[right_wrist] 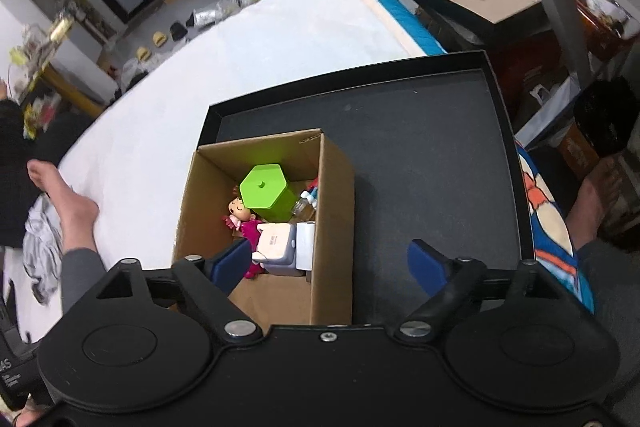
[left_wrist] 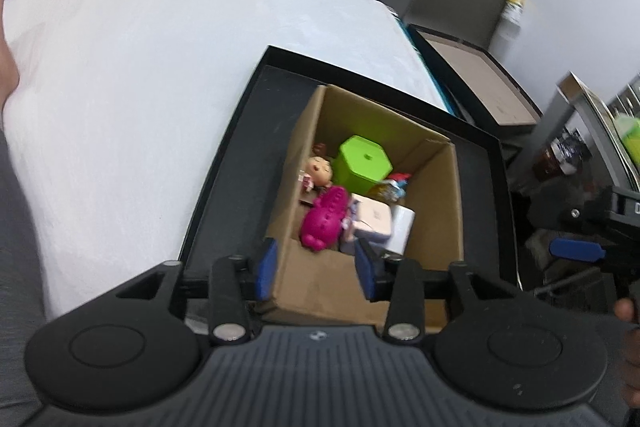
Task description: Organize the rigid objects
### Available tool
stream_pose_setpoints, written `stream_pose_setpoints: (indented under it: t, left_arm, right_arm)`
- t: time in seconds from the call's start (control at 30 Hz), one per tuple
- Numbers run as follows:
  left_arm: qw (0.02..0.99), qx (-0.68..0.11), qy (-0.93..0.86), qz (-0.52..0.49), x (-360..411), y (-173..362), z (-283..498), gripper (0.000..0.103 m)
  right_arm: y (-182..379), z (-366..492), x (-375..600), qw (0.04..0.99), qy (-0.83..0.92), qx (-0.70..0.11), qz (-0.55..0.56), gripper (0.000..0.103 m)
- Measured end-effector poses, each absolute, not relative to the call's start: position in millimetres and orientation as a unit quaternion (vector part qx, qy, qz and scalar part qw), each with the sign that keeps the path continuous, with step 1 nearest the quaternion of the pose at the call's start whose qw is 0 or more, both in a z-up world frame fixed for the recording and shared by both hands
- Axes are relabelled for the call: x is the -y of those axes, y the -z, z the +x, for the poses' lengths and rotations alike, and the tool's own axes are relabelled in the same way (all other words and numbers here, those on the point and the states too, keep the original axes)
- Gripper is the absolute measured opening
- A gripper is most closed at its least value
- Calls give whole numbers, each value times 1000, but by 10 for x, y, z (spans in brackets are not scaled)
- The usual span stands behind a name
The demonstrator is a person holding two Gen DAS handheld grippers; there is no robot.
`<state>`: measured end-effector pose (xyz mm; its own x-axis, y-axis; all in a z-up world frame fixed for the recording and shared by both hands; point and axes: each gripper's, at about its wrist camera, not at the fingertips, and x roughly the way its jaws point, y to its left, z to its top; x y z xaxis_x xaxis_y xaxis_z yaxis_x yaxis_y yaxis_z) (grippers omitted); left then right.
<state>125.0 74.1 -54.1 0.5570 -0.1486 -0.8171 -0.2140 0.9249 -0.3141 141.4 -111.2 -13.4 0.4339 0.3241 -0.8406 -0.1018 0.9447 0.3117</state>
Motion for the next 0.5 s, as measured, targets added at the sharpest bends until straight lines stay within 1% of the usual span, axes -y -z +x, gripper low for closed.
stream_pose_setpoints:
  t: [0.1, 0.17, 0.3, 0.4, 0.5]
  left_arm:
    - [869, -466, -21, -167, -671, 431, 1188, 45]
    - [878, -455, -25, -150, -621, 350, 1116, 45]
    - [888, -427, -24, -167, -602, 208, 991, 45]
    - [886, -422, -22, -191, -583, 143, 926, 45]
    - [891, -416, -24, -179, -509, 91, 855, 45]
  right_arm:
    - [105, 1308, 1187, 849, -120, -503, 111, 93]
    - [84, 1234, 1222, 854, -115, -496, 112, 95]
    - [30, 1084, 1320, 861, -116, -477, 130, 97]
    - [-23, 968, 1382, 867, -118, -464, 136, 98]
    - [-96, 838, 1452, 877, -114, -446, 136, 101]
